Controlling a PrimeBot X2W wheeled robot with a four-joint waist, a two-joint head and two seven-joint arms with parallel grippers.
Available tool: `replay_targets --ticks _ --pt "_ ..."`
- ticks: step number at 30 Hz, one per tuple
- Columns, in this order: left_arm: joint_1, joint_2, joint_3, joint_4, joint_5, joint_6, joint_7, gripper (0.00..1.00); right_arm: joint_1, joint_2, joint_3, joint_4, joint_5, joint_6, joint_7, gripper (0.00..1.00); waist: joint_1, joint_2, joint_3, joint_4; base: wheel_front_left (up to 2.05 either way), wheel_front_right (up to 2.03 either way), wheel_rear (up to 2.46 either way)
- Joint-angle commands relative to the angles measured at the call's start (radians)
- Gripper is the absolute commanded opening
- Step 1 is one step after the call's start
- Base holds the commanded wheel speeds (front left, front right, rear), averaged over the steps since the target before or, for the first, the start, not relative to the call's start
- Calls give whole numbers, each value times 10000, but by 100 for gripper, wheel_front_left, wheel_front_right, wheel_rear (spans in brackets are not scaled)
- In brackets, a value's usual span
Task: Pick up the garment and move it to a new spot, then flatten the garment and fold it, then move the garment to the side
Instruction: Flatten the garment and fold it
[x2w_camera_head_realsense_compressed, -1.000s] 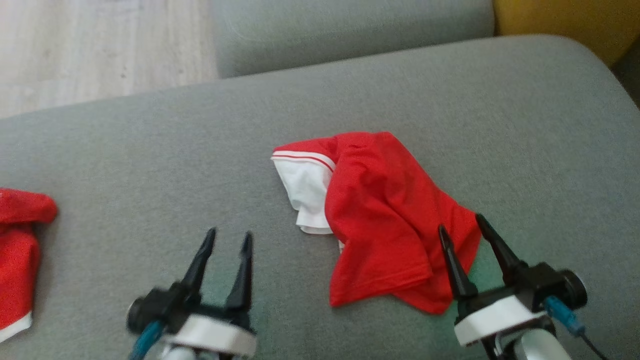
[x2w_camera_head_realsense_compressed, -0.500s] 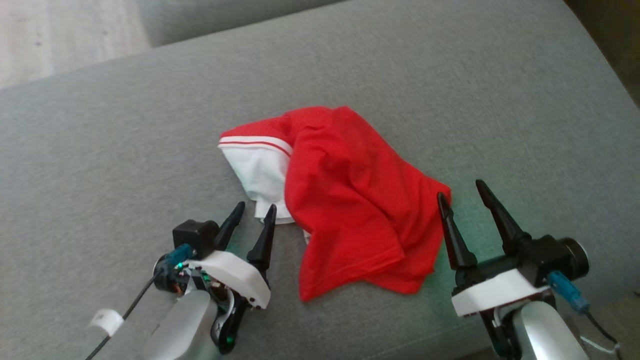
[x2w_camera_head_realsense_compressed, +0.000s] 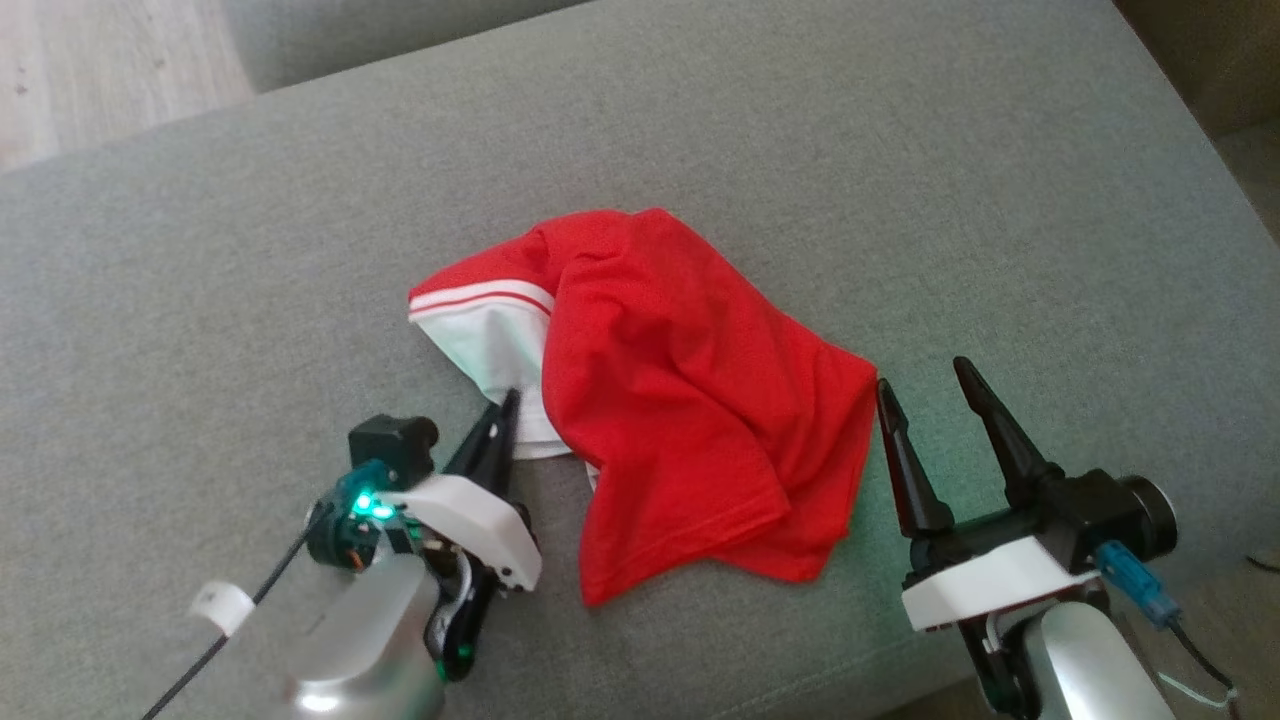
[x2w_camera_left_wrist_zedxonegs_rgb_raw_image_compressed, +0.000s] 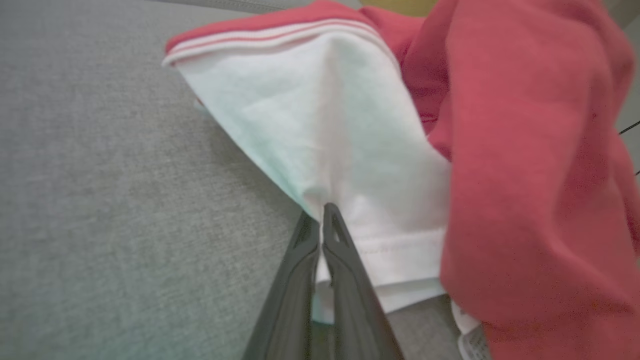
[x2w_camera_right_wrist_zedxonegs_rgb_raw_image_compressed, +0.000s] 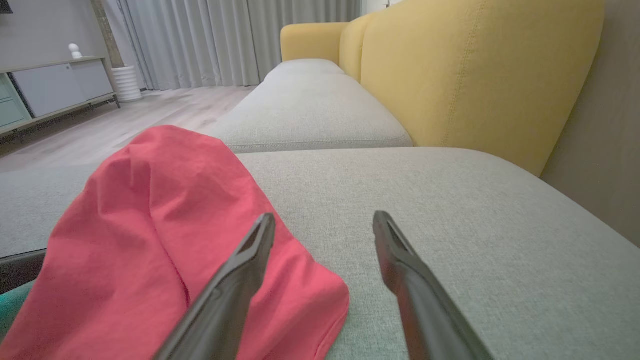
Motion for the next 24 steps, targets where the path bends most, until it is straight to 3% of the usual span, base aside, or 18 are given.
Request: replay_targets --ticks 1,4,11,17,24 --pt "250 -31 -238 -115 -354 -76 88 0 -213 53 129 -271 -55 67 -109 100 0 0 -134 76 0 0 0" --pt "353 89 -391 -450 -809 -76 -188 0 -136 61 93 -222 -47 67 -109 100 0 0 -344 188 0 0 0" --pt "81 838 542 -1484 -1509 -18 -690 0 107 70 53 -155 7 67 -109 100 0 0 -830 601 0 0 0" --pt "-618 2433 1515 -3552 -1896 203 46 0 277 60 124 -53 76 67 -109 100 0 0 -1275 932 0 0 0" --pt "-1376 4383 2553 -6911 -3042 486 2467 0 325 67 325 77 200 67 -109 100 0 0 -1690 983 0 0 0"
